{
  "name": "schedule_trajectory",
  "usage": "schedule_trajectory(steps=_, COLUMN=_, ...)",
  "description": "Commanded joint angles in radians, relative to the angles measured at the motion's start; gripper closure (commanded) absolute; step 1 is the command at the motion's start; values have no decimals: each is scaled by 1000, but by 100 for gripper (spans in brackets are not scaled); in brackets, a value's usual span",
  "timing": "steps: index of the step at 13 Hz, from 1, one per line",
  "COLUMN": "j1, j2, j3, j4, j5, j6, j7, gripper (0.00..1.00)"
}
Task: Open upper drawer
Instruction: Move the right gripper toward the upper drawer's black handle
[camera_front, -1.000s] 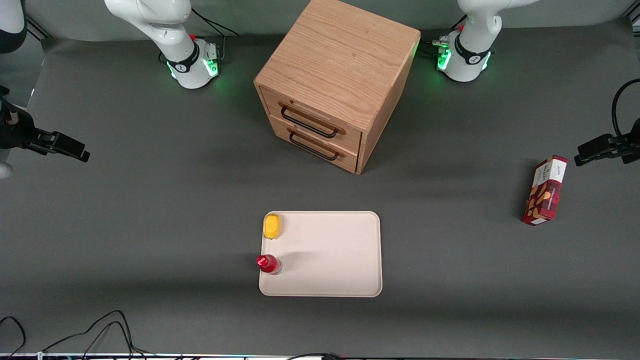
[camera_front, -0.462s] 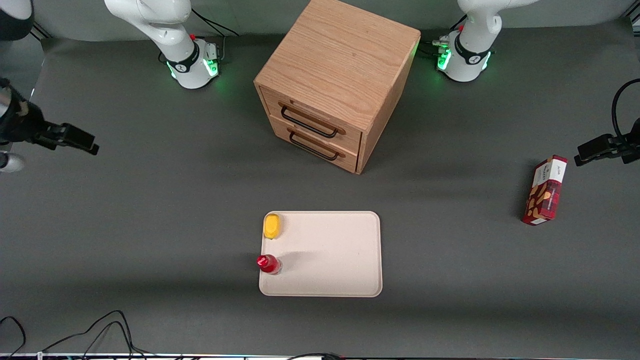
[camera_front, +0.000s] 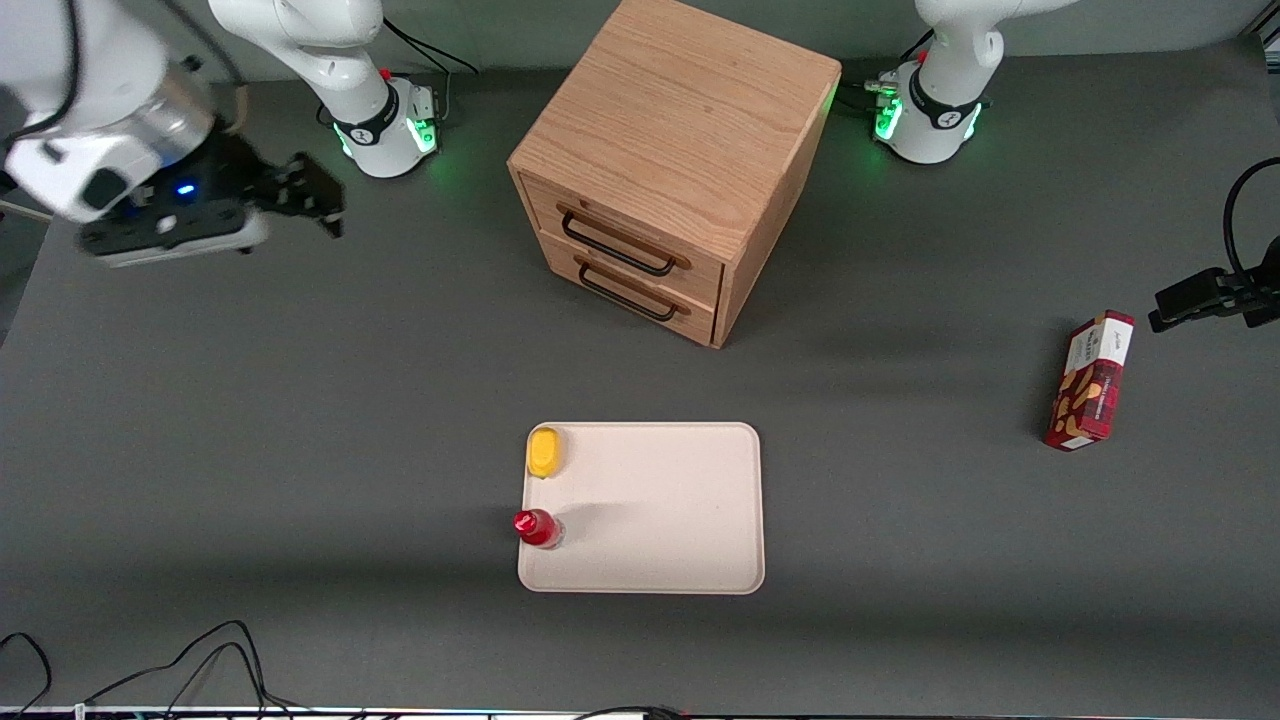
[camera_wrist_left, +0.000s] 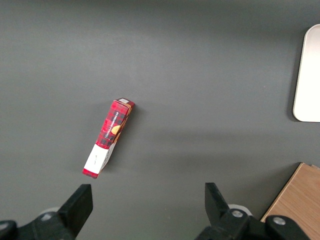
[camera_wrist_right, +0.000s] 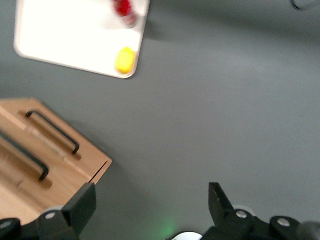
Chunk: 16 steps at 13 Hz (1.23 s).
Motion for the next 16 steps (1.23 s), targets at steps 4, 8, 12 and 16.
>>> schedule_trajectory(steps=4, j1=12, j2=162, j3=234, j4=18, j5=56, j6=26, j7=-89, gripper=0)
schedule_trajectory(steps=8, j1=47, j2=349, j3=285, j4=15, j5=145, j6=122, j7=-89, gripper=0)
schedule_trajectory(steps=12, j1=122, j2=511, j3=285, j4=3, j5=143, j6=279, j7=-90, gripper=0)
schedule_trajectory(steps=16, j1=116, j2=536, j3=286, j4=-90, j5=134, j6=379, j7=-275, gripper=0)
